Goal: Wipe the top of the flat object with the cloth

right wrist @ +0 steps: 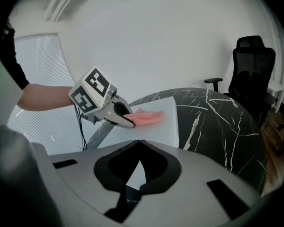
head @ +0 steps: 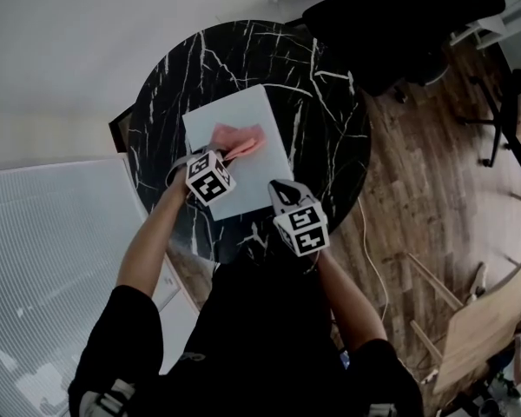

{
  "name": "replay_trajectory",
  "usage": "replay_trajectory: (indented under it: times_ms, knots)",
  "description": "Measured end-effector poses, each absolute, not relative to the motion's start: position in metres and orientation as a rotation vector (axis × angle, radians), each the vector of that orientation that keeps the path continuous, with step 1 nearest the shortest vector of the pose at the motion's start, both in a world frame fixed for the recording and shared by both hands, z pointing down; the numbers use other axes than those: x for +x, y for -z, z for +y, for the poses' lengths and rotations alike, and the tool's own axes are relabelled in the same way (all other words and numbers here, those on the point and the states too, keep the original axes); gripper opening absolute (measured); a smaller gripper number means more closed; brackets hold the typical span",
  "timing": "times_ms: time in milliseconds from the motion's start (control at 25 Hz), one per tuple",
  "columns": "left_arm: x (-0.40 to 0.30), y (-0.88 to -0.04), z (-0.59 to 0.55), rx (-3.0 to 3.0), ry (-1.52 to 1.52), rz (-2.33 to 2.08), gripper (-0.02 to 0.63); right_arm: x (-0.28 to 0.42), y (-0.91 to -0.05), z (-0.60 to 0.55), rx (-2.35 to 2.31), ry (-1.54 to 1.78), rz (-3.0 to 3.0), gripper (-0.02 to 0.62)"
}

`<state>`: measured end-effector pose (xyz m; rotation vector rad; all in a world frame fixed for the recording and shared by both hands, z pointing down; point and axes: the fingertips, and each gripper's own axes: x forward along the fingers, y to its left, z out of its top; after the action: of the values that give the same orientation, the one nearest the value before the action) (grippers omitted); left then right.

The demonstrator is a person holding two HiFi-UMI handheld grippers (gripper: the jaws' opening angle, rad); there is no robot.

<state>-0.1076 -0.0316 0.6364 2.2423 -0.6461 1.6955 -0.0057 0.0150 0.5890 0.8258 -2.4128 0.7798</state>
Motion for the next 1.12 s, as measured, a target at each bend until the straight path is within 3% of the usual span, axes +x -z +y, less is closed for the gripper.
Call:
replay_trajectory:
  times_ms: [1120]
  knots:
    - [-0.070,-0.635,0.067,2.215,-1.624,-0.562,0.020,-0.005,-0.585,0.011,0.757,-0.757,-2.461,-0.005]
